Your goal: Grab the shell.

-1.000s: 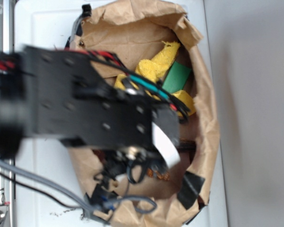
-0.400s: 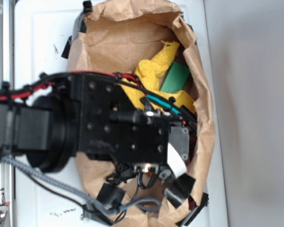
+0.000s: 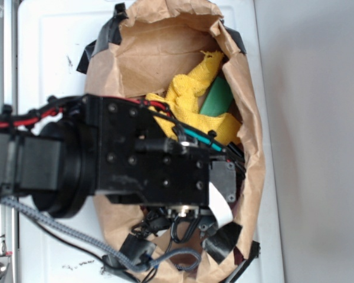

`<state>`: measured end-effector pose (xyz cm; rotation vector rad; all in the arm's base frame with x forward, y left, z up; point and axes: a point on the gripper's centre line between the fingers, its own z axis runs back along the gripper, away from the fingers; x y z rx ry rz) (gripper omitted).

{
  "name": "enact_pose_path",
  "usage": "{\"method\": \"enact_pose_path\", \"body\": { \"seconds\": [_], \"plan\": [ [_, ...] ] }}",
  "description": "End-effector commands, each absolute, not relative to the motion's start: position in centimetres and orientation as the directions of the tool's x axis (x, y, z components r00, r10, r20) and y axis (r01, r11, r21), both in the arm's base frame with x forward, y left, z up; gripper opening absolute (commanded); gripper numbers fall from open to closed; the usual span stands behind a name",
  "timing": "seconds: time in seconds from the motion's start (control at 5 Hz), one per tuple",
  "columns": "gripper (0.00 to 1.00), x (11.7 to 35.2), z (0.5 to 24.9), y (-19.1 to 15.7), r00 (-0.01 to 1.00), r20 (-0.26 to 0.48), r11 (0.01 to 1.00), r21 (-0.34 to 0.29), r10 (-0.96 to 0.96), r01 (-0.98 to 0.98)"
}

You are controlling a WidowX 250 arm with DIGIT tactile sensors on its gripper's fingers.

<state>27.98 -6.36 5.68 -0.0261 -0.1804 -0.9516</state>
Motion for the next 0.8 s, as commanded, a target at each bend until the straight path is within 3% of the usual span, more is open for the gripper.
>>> {"method": "enact_pose_path", "body": {
  "seconds": [0.0, 0.4, 0.6],
  "plan": [
    [1.00, 27.8, 10.8, -6.8, 0.536, 0.254, 0.573, 0.098, -0.805, 0.814],
    [1.00, 27.8, 10.8, -6.8, 0.536, 0.254, 0.573, 0.098, -0.805, 0.814],
    [1.00, 28.9, 9.2, -6.6, 0.551, 0.224, 0.582, 0.100, -0.804, 0.807]
  ]
}}
